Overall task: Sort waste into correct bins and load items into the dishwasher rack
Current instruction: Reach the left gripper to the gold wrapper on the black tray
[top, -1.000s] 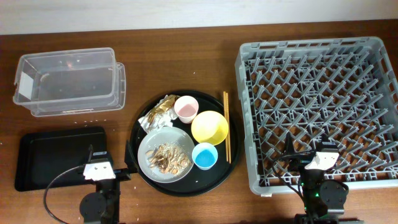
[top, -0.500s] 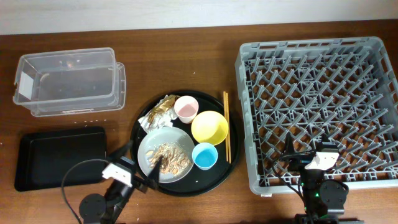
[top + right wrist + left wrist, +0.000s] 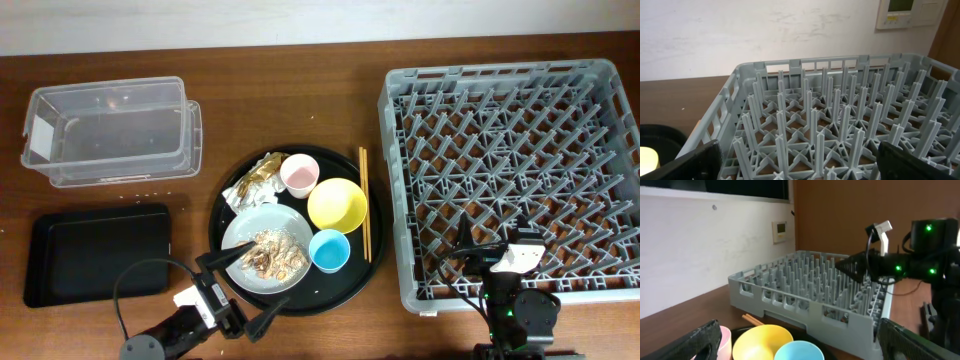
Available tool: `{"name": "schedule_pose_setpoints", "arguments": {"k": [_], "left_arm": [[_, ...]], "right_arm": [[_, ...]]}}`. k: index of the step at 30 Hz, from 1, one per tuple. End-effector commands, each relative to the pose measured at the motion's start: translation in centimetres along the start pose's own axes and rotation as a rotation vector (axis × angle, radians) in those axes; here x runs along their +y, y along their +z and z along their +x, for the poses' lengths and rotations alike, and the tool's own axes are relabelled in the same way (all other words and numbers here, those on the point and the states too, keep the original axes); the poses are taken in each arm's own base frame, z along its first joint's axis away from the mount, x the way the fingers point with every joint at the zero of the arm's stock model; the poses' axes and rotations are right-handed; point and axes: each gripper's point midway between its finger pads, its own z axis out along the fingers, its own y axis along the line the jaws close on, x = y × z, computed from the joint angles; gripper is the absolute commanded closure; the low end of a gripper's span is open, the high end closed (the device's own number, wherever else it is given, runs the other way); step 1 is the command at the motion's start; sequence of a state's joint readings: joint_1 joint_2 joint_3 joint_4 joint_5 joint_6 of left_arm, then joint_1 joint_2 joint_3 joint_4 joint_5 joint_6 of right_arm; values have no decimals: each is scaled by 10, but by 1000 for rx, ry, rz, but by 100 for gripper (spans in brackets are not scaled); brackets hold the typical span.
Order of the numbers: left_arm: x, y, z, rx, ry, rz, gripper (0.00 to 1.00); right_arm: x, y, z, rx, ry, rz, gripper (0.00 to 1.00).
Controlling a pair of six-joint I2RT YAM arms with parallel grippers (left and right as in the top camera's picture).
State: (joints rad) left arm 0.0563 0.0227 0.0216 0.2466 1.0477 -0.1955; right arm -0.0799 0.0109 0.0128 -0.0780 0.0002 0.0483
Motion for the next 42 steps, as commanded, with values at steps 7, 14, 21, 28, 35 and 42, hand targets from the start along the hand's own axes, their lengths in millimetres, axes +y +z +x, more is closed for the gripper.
{"name": "schedule_pose_setpoints", "arguments": {"k": [7,14,21,28,35,42], "left_arm": [[61,32,-33,273,-237,-86,1],[151,25,-4,672,-437,-435,1],[210,-4,45,854,-435,-810,1],[219,29,107,1041,-326,-827,1],[217,50,158,1100,-337,-660,1],[232,51,181,1123,-296,-685,20]], "right_arm": [[-3,0,3,3,2,15,1],[-3,0,3,3,2,15,1],[-3,0,3,3,2,15,1],[-3,0,3,3,2,15,1],[-3,0,3,3,2,15,1],[-3,0,3,3,2,15,1]]}}
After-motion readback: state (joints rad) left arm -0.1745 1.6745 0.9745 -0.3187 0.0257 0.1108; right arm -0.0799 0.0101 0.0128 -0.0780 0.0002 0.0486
